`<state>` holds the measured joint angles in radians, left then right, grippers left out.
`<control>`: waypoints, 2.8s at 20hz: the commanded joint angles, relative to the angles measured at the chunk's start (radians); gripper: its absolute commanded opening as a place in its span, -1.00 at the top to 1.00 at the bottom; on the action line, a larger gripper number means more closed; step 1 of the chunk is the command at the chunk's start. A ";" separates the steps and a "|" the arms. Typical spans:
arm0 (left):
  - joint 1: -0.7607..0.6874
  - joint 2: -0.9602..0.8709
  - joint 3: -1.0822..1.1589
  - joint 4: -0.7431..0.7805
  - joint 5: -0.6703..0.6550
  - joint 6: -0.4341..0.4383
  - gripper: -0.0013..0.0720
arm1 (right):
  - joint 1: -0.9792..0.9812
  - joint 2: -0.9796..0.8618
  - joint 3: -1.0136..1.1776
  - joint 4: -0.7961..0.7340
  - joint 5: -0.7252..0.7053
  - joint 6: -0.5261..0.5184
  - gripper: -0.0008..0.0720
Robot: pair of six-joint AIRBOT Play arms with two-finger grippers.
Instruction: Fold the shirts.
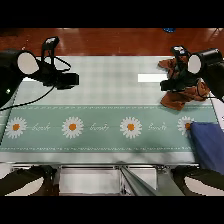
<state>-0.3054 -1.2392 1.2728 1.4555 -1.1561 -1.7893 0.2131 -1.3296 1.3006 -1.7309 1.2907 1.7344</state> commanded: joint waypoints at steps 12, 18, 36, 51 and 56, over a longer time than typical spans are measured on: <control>0.000 -0.001 0.000 0.000 0.000 0.000 0.92 | 0.001 0.000 0.001 0.000 0.000 0.000 0.92; 0.002 -0.008 0.000 0.013 0.120 0.000 0.92 | 0.000 0.000 0.001 -0.004 -0.056 0.000 0.92; 0.152 -0.032 -0.001 0.027 0.237 -0.048 -0.43 | -0.504 -0.344 0.005 -0.177 -0.750 0.258 -0.14; 0.096 0.309 -0.245 0.043 -0.135 -0.049 -0.43 | -0.529 -0.322 0.201 0.596 -0.341 -0.373 0.92; -0.031 0.631 -0.503 -0.091 0.033 -0.121 -0.43 | -0.515 -0.095 0.297 0.761 -0.341 -0.492 0.92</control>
<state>-0.2733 -0.7734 0.9005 1.4399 -1.2076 -1.8622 -0.3126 -1.5417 1.5455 -1.1049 0.9432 1.3479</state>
